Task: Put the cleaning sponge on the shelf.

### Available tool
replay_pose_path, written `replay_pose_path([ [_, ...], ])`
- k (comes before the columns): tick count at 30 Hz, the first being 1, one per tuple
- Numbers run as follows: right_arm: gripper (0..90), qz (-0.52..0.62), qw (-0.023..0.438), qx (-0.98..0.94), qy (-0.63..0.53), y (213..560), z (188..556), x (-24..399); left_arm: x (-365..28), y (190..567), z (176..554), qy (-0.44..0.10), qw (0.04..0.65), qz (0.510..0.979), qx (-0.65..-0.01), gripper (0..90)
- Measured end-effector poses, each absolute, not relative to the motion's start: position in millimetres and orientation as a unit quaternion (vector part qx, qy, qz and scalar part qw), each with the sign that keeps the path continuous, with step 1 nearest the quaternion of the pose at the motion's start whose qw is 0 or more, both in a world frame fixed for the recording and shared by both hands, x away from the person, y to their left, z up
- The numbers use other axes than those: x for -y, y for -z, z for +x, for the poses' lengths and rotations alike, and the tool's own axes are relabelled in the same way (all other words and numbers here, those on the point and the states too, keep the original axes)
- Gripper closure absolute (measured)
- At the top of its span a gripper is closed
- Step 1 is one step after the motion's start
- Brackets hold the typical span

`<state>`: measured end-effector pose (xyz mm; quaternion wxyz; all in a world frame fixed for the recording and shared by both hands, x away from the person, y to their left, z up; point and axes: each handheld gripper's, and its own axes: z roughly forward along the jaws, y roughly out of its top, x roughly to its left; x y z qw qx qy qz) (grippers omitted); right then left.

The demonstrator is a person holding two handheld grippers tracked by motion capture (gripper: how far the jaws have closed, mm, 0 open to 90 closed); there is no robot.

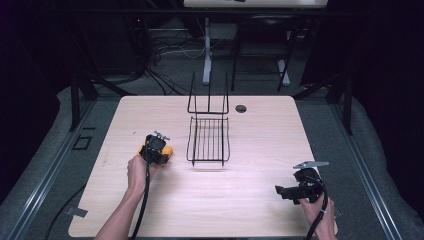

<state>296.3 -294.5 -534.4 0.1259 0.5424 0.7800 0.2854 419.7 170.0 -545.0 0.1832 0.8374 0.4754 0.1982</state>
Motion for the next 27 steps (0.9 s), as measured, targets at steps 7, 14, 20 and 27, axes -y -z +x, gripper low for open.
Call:
replay_pose_path([
  [7, 4.7, 0.544, 0.127, -0.779, -0.285, 534, 296, 295, -171, 545, 417, -0.213, 0.188, 0.834, -0.473, 75.1],
  [14, 4.7, 0.543, 0.126, -0.78, -0.283, 534, 296, 296, -176, 542, 414, -0.237, 0.188, 0.831, -0.466, 77.9],
  [20, 4.7, 0.54, 0.126, -0.782, -0.284, 534, 296, 294, -182, 528, 406, -0.263, 0.198, 0.826, -0.457, 79.0],
  [27, 4.7, 0.543, 0.126, -0.78, -0.285, 534, 296, 295, -184, 513, 399, -0.285, 0.208, 0.824, -0.443, 79.0],
])
